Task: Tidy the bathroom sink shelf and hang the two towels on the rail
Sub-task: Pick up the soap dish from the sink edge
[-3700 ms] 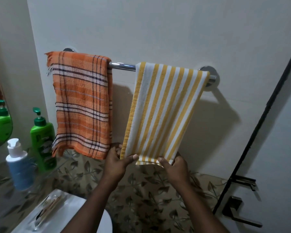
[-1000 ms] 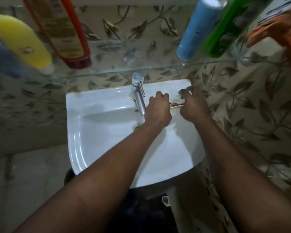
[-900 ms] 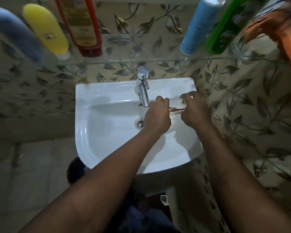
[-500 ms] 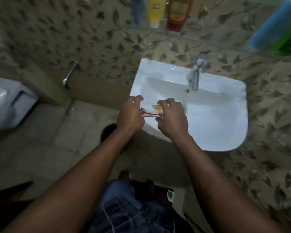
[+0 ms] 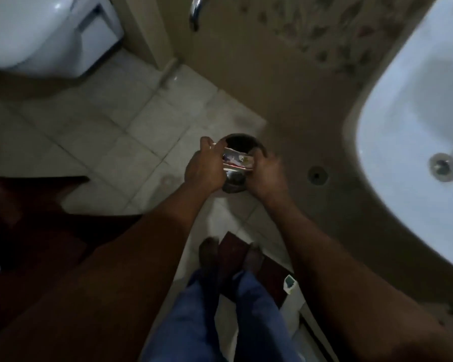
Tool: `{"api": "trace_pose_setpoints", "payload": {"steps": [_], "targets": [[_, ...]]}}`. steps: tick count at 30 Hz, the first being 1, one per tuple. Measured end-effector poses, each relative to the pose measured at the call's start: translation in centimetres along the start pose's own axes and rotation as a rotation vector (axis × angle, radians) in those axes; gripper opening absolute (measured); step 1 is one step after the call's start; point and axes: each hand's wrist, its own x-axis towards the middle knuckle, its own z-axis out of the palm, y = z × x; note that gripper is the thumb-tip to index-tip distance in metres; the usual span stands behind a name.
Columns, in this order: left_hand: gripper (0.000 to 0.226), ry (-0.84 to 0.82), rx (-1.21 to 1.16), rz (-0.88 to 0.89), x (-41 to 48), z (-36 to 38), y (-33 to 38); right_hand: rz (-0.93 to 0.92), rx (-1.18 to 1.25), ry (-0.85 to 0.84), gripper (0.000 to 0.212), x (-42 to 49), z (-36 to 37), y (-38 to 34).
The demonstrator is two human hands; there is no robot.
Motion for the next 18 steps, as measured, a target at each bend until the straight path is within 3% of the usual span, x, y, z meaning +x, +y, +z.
{"api": "trace_pose_setpoints", "payload": {"steps": [4,7,11,16,18], "targets": [[0.073,-0.116,0.031,0.000,5.0,7.9,-5.4,0.009,-0.009,-0.087,0.061,5.2,9.1,3.4],[0.073,-0.156,0.006,-0.015,8.8,15.4,-9.5,-0.025,-0.043,-0.137,0.067,9.4,16.5,7.0],[0.076,-0.175,0.008,-0.042,13.4,23.7,-13.0,-0.040,-0.103,-0.159,0.059,14.0,23.6,10.5],[0.081,-0.120,0.036,-0.037,18.9,29.6,-14.3,-0.046,-0.154,-0.140,0.061,19.4,27.8,13.8],[0.086,-0.096,0.057,-0.006,20.6,30.6,-14.5,-0.041,-0.117,-0.164,0.075,21.2,28.3,14.9]]}}
